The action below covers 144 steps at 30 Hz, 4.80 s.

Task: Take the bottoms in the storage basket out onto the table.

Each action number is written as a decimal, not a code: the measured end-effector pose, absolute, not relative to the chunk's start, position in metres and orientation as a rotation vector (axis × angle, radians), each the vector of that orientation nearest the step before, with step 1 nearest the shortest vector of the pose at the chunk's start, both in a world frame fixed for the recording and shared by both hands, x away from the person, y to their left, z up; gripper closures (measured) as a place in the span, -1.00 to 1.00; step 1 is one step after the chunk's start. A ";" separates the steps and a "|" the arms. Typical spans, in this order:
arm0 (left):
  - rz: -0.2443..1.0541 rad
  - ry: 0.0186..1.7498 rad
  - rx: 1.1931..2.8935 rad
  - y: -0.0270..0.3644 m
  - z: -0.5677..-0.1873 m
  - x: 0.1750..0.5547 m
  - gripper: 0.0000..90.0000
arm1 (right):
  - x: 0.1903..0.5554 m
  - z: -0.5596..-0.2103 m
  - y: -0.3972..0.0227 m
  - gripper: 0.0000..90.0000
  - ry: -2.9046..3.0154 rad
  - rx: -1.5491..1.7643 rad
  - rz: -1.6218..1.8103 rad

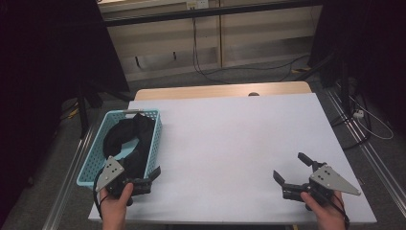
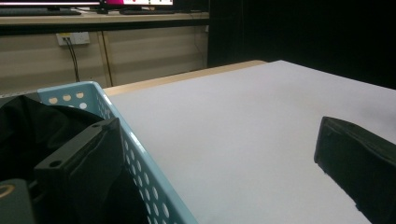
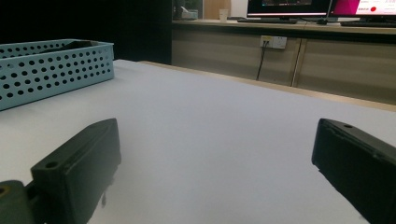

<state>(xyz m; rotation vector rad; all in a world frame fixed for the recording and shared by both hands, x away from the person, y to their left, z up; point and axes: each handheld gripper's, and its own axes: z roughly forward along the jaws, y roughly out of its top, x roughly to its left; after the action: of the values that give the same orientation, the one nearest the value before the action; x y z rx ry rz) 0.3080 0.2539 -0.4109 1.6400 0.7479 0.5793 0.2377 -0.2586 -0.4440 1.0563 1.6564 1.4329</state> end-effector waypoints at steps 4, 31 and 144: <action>0.579 0.748 1.639 0.254 -0.411 0.308 -0.96 | 0.238 -0.443 -0.259 -0.99 1.654 1.052 1.440; 0.564 0.748 1.615 0.256 -0.379 0.314 -0.96 | 0.238 -0.444 -0.261 -0.99 1.660 1.055 1.452; 0.457 1.008 1.972 0.300 -0.433 0.443 -0.94 | 0.241 -0.446 -0.253 -0.98 1.725 0.996 1.468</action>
<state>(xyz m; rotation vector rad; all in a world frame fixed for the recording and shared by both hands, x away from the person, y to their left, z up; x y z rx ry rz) 0.4435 0.3000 -0.4329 1.9719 1.0077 0.4575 0.2412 -0.2526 -0.4462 0.9963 1.7247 1.4682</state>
